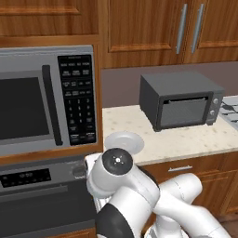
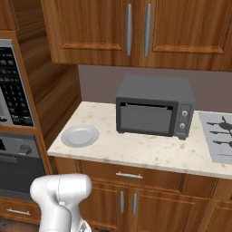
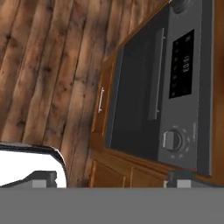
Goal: Take the baked cake out of the oven and place it on the plate for cooling. Then close the oven door.
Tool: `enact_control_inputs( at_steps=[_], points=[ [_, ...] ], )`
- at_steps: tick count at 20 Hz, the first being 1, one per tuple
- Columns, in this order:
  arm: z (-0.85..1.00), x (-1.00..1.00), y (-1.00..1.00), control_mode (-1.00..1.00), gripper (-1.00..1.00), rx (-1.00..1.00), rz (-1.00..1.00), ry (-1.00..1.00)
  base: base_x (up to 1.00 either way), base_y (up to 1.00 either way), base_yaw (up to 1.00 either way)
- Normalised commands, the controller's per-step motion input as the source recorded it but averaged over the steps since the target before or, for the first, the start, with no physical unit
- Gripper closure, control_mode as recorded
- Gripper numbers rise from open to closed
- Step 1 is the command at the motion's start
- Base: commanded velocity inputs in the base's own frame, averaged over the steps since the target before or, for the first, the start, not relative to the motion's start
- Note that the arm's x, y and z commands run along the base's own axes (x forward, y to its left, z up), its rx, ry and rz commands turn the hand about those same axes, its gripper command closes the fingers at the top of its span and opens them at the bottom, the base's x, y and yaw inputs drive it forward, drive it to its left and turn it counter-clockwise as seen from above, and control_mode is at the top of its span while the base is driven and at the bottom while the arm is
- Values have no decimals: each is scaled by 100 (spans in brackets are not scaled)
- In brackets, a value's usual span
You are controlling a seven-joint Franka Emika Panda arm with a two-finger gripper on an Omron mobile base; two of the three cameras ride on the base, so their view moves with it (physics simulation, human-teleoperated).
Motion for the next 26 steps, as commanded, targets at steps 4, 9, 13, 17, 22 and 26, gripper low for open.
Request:
enact_control_inputs(
  at_steps=[4,9,13,17,22,26],
  points=[
    [-34,7,47,-100,-100,-4,4,-4,0,0,0],
    [-43,5,32,-100,-100,-10,8,-23,0,0,0],
    [-34,11,23,-100,-100,-1,0,-20,0,0,0],
    [-21,21,16,-100,-100,0,0,-9,0,0,0],
    [-16,34,9,-100,-100,0,0,0,0,0,0],
    [-34,28,26,-100,-100,0,-1,-18,0,0,0]
  ],
)
